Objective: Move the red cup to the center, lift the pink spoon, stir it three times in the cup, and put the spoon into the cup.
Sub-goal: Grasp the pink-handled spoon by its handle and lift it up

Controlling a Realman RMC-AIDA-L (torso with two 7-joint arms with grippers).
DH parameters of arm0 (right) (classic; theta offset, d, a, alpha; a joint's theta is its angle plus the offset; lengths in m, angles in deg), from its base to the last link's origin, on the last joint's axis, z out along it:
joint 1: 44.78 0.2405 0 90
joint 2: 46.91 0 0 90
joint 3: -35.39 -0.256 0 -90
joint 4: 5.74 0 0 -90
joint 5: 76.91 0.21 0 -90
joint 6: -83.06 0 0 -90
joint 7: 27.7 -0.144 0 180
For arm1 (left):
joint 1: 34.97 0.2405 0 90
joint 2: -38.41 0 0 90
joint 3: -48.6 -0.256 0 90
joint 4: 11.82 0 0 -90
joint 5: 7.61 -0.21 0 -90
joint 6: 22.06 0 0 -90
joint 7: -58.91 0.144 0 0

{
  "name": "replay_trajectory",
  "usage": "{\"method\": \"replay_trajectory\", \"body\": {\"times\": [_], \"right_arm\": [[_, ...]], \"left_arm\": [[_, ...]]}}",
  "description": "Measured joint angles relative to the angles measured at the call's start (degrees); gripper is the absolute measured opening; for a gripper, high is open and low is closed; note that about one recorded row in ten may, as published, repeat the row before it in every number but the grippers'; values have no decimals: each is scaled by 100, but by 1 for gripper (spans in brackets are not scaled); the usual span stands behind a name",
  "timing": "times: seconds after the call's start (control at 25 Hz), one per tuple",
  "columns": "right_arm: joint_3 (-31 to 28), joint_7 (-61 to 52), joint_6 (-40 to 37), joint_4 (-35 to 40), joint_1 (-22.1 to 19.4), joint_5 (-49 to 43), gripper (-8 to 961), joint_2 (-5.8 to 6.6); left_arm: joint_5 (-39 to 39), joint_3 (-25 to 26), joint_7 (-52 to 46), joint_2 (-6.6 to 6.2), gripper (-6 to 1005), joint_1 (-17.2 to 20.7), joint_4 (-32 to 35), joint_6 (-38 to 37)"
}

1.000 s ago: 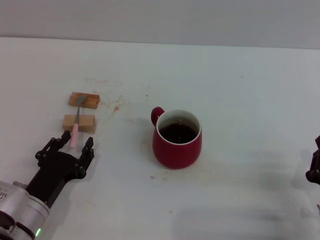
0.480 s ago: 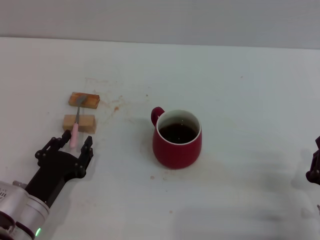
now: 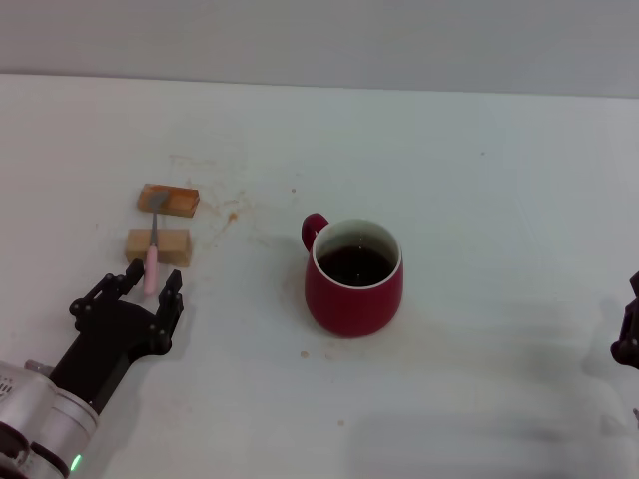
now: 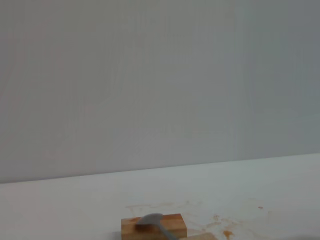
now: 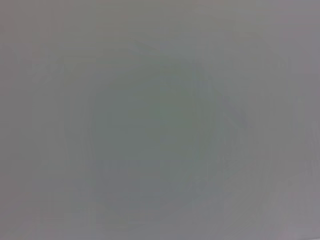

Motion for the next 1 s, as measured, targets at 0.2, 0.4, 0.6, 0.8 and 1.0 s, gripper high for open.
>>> {"method": "replay_trajectory", "body": {"times": [0.2,0.4,0.6,0.8,1.0], "right_arm": [[0,0,0,0,0,0,-1,0],[0,0,0,0,0,0,-1,0],[0,0,0,0,0,0,-1,6],[0,0,0,2,0,0,-1,8],[0,0,0,7,0,0,-1,9]], "left_arm": [[0,0,0,0,474,0,0,0],[0,0,0,0,452,0,0,0],[0,2,0,-1,458,0,0,2],[5,25,-4,-1,460,-77,61,87],[138,41,-3,0,265,-132,81,92]]}}
